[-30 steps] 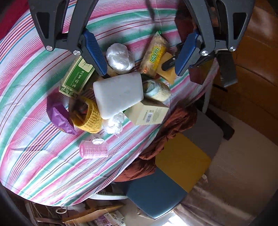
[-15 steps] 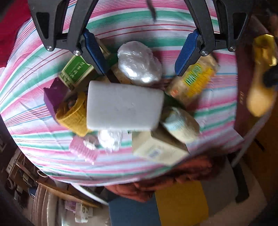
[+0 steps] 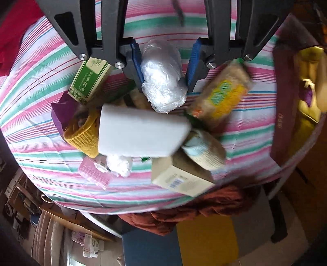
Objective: Organize objects
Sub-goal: 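Carry both items over the gold tray and open both tools to release, then move both open tools back to the pile of items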
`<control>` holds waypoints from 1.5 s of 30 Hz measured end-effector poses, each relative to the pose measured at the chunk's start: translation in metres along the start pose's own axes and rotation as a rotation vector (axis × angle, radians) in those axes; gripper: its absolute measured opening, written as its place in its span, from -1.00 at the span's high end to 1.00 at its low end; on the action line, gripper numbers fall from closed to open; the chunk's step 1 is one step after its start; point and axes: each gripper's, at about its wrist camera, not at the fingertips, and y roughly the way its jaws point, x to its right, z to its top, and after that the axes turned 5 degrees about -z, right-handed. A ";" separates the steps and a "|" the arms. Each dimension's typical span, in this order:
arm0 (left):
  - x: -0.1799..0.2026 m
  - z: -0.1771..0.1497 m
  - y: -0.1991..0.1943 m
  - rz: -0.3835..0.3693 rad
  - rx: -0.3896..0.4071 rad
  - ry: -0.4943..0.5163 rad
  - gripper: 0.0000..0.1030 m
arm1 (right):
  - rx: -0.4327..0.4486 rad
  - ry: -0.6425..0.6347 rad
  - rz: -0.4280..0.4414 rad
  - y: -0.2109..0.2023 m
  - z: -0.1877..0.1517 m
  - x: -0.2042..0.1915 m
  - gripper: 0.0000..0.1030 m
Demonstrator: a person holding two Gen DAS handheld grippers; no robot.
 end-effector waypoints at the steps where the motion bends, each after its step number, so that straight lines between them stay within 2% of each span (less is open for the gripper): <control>1: -0.003 -0.002 -0.005 0.004 0.007 -0.003 -0.23 | 0.013 -0.014 0.011 -0.008 -0.002 -0.003 0.26; 4: -0.015 -0.007 -0.021 0.027 0.033 -0.023 -0.23 | 0.053 -0.039 0.038 -0.028 -0.004 -0.020 0.26; 10: -0.048 -0.007 -0.048 0.086 0.090 -0.074 -0.24 | 0.131 -0.139 0.189 -0.071 -0.003 -0.071 0.26; 13: -0.071 -0.002 -0.061 0.148 0.126 -0.102 -0.25 | 0.127 -0.217 0.261 -0.073 0.002 -0.117 0.26; 17: -0.107 0.015 -0.076 0.270 0.171 -0.127 -0.28 | 0.110 -0.302 0.337 -0.070 0.008 -0.182 0.26; 20: -0.127 0.025 -0.083 0.340 0.189 -0.130 -0.44 | 0.088 -0.338 0.406 -0.067 0.012 -0.225 0.10; 22: -0.141 0.029 -0.089 0.368 0.209 -0.156 -0.66 | 0.088 -0.353 0.424 -0.069 0.010 -0.245 -0.19; 23: -0.146 0.029 -0.093 0.386 0.221 -0.171 -0.79 | 0.084 -0.359 0.431 -0.069 0.009 -0.252 -0.22; 26: -0.155 0.024 -0.103 0.395 0.245 -0.206 -0.84 | 0.083 -0.384 0.435 -0.071 0.001 -0.259 -0.24; 30: -0.157 0.007 -0.114 0.418 0.266 -0.242 -0.87 | 0.091 -0.413 0.382 -0.073 -0.014 -0.257 -0.27; 35: -0.145 -0.019 -0.117 0.494 0.268 -0.267 -0.90 | 0.129 -0.408 0.327 -0.077 -0.025 -0.249 -0.34; 39: -0.126 -0.033 -0.119 0.514 0.273 -0.237 -0.93 | 0.140 -0.384 0.310 -0.077 -0.030 -0.243 -0.34; 45: -0.096 -0.039 -0.115 0.512 0.269 -0.141 -0.93 | 0.147 -0.362 0.289 -0.076 -0.036 -0.233 -0.34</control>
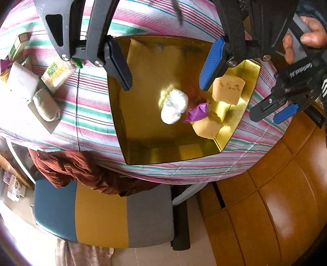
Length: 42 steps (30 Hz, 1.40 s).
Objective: Organize objects
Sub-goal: 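Move both open tools back to the pile of items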
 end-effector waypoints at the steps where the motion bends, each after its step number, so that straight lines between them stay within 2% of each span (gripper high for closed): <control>1: 0.002 0.000 -0.002 -0.001 0.004 0.009 -0.93 | 0.001 0.003 -0.002 -0.001 -0.001 0.001 -0.34; 6: 0.021 -0.003 -0.010 -0.017 0.018 0.073 -0.93 | 0.015 0.034 -0.021 -0.007 -0.004 0.015 -0.34; 17: 0.054 -0.012 -0.011 -0.077 -0.007 0.147 -0.93 | 0.018 0.112 -0.067 -0.014 -0.015 0.051 -0.34; 28: 0.085 -0.021 -0.001 -0.131 -0.054 0.225 -0.93 | 0.001 0.268 -0.151 -0.020 -0.034 0.118 -0.34; 33: 0.100 -0.025 0.004 -0.161 -0.074 0.268 -0.93 | -0.006 0.361 -0.216 -0.029 -0.047 0.159 -0.34; 36: 0.111 -0.025 0.007 -0.189 -0.085 0.297 -0.93 | -0.027 0.419 -0.297 -0.032 -0.056 0.184 -0.36; 42: 0.135 -0.027 0.013 -0.236 -0.096 0.347 -0.93 | -0.029 0.446 -0.396 -0.041 -0.069 0.205 -0.36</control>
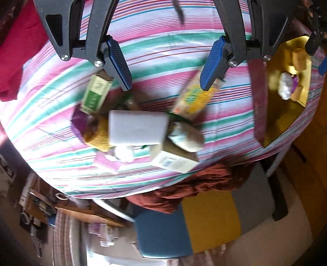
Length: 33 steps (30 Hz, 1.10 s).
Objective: Organize objects
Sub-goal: 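Move both open tools back to the pile of items, then grasp the WEIDAN cracker packet with the left tool while the right grasps the green tea box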
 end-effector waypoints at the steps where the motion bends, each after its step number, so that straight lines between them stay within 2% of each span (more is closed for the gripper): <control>1: 0.003 0.001 0.002 -0.005 -0.002 0.008 -0.93 | 0.001 0.001 -0.009 0.000 -0.001 0.002 -0.36; 8: 0.032 0.013 0.014 -0.057 -0.004 0.096 -0.93 | -0.005 0.015 -0.059 0.003 -0.003 0.018 -0.36; 16: 0.070 0.030 0.043 -0.131 -0.051 0.213 -0.93 | -0.012 0.064 -0.050 0.003 0.006 0.042 -0.36; 20: 0.086 0.040 0.063 -0.176 -0.086 0.248 -0.92 | -0.049 0.216 -0.012 0.010 0.009 0.077 -0.37; 23: 0.094 0.046 0.077 -0.194 -0.112 0.263 -0.91 | -0.085 0.320 0.050 0.016 0.007 0.096 -0.37; 29: 0.112 0.057 0.115 -0.224 -0.201 0.296 -0.85 | -0.067 0.364 0.102 0.015 0.006 0.101 -0.37; 33: 0.126 0.061 0.146 -0.229 -0.290 0.294 -0.77 | -0.058 0.419 0.150 0.016 0.006 0.111 -0.37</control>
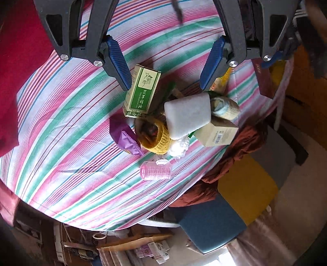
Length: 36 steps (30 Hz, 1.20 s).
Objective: Organize objects
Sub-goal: 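Grasp the WEIDAN cracker packet with the left tool while the right grasps the green tea box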
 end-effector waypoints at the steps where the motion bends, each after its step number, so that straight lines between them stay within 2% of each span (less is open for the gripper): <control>1: 0.000 0.003 0.006 -0.004 -0.014 -0.005 -0.74 | -0.001 0.015 0.009 0.000 0.001 0.002 -0.37; 10: 0.004 0.024 0.064 0.012 -0.148 -0.034 -0.57 | -0.023 0.091 0.049 0.005 0.005 0.015 -0.37; 13: 0.000 0.023 0.077 -0.007 -0.192 -0.068 -0.36 | -0.031 0.099 0.034 0.007 0.006 0.016 -0.37; 14: -0.001 0.021 0.080 -0.010 -0.193 -0.077 -0.34 | -0.038 0.102 0.024 0.008 0.006 0.016 -0.37; 16: 0.001 0.021 0.078 -0.003 -0.178 -0.074 -0.17 | -0.064 0.111 -0.006 0.013 0.008 0.017 -0.37; 17: 0.002 0.020 0.077 -0.003 -0.170 -0.075 0.03 | -0.077 0.116 -0.023 0.016 0.010 0.017 -0.37; 22: 0.005 0.011 0.069 -0.004 -0.142 -0.094 0.04 | -0.136 0.122 -0.103 0.032 0.019 0.016 -0.37; 27: 0.011 -0.007 0.055 -0.041 -0.113 -0.116 0.04 | -0.183 0.087 -0.169 0.054 0.029 0.011 -0.37; 31: 0.014 -0.017 0.046 -0.058 -0.099 -0.134 0.04 | -0.242 0.112 -0.186 0.077 0.031 0.015 -0.37; 33: 0.017 -0.024 0.042 -0.069 -0.092 -0.140 0.04 | -0.224 0.066 -0.214 0.081 0.033 0.009 -0.35; 35: 0.020 -0.029 0.038 -0.067 -0.081 -0.127 0.04 | -0.223 0.021 -0.247 0.084 0.032 0.002 -0.23; 36: 0.024 -0.034 0.034 -0.065 -0.072 -0.120 0.04 | -0.221 0.005 -0.245 0.083 0.030 -0.001 0.06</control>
